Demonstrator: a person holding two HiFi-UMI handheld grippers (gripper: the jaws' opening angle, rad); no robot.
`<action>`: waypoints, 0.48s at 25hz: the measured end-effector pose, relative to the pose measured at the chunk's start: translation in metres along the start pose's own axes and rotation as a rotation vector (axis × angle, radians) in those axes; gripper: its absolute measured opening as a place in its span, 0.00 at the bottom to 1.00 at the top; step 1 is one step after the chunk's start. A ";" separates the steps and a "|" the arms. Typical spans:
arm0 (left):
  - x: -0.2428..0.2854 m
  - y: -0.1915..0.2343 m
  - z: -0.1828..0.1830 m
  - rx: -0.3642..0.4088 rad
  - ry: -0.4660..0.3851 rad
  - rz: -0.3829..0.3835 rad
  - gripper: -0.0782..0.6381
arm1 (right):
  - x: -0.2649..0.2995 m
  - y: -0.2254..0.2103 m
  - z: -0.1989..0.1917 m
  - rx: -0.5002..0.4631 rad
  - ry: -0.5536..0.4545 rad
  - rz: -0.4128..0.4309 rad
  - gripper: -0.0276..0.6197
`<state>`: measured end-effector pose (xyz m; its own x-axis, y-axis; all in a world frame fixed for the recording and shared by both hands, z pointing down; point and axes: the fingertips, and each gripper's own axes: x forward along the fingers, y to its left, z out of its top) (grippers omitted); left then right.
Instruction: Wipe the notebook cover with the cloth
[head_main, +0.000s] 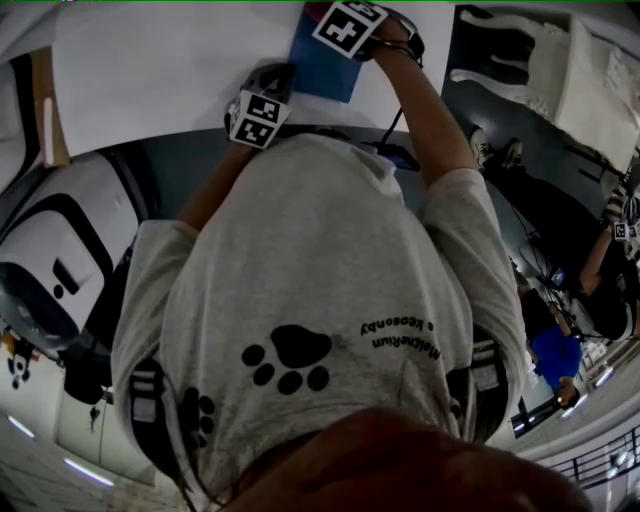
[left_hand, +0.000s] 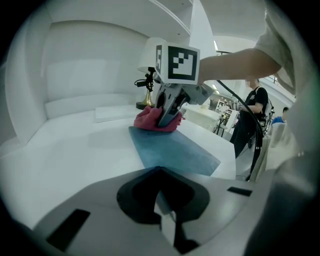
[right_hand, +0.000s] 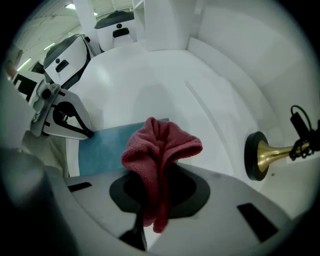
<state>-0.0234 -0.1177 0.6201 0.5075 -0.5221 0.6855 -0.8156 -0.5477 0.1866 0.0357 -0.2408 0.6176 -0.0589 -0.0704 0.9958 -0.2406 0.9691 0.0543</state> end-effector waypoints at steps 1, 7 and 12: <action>0.000 0.000 0.000 0.000 0.000 0.000 0.13 | 0.000 -0.001 -0.005 0.009 0.001 0.000 0.15; 0.001 0.000 -0.002 0.002 0.000 0.001 0.13 | 0.001 0.001 -0.040 0.034 0.030 0.003 0.15; 0.002 -0.001 -0.003 0.005 -0.002 0.004 0.12 | 0.001 -0.001 -0.075 0.081 0.064 -0.008 0.15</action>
<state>-0.0222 -0.1168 0.6234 0.5050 -0.5251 0.6850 -0.8160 -0.5490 0.1808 0.1086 -0.2239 0.6245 0.0053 -0.0604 0.9982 -0.3189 0.9460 0.0589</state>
